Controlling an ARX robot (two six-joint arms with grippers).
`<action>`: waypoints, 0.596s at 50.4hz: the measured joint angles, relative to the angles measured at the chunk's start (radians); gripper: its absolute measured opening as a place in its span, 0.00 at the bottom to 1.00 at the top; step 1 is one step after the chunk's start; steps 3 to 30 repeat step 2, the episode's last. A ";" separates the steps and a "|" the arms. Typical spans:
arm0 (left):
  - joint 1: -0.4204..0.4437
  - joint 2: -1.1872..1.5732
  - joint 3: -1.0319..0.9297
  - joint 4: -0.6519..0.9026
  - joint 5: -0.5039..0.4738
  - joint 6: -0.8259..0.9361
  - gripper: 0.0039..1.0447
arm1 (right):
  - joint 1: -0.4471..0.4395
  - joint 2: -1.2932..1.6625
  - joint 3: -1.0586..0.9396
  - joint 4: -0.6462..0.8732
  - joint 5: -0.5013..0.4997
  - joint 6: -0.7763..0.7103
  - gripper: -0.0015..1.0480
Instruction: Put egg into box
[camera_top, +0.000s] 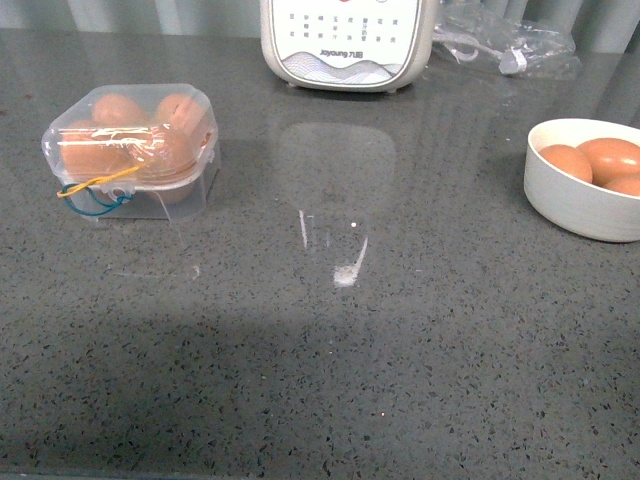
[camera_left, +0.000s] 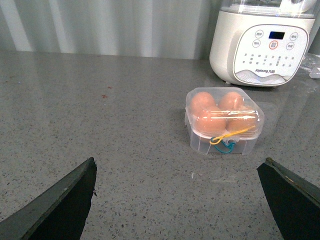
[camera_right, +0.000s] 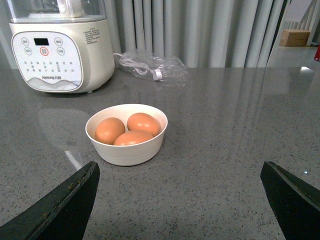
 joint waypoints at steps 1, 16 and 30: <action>0.000 0.000 0.000 0.000 0.000 0.000 0.94 | 0.000 0.000 0.000 0.000 0.000 0.000 0.93; 0.000 0.000 0.000 0.000 0.000 0.000 0.94 | 0.000 0.000 0.000 0.000 0.000 0.000 0.93; 0.000 0.000 0.000 0.000 0.000 0.000 0.94 | 0.000 0.000 0.000 0.000 0.000 0.000 0.93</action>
